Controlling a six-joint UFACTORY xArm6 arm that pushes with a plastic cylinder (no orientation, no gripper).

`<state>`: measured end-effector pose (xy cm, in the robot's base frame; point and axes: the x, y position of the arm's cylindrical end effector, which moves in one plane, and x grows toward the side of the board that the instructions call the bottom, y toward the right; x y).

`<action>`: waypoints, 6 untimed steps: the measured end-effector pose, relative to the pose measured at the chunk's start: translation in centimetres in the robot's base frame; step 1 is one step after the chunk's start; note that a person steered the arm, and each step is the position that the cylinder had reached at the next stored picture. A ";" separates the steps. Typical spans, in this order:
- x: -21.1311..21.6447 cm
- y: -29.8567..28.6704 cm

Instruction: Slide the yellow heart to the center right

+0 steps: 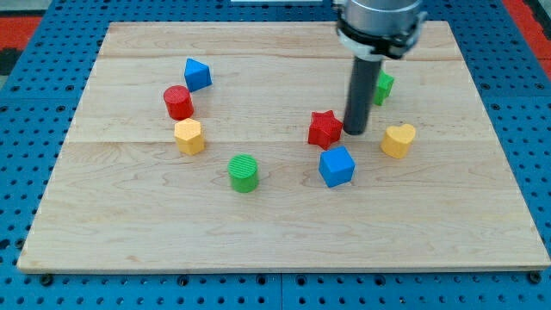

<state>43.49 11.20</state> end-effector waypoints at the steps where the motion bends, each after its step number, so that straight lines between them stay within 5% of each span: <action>1: 3.0 1.7; 3: 3.7 7.4; 6: -0.9 7.5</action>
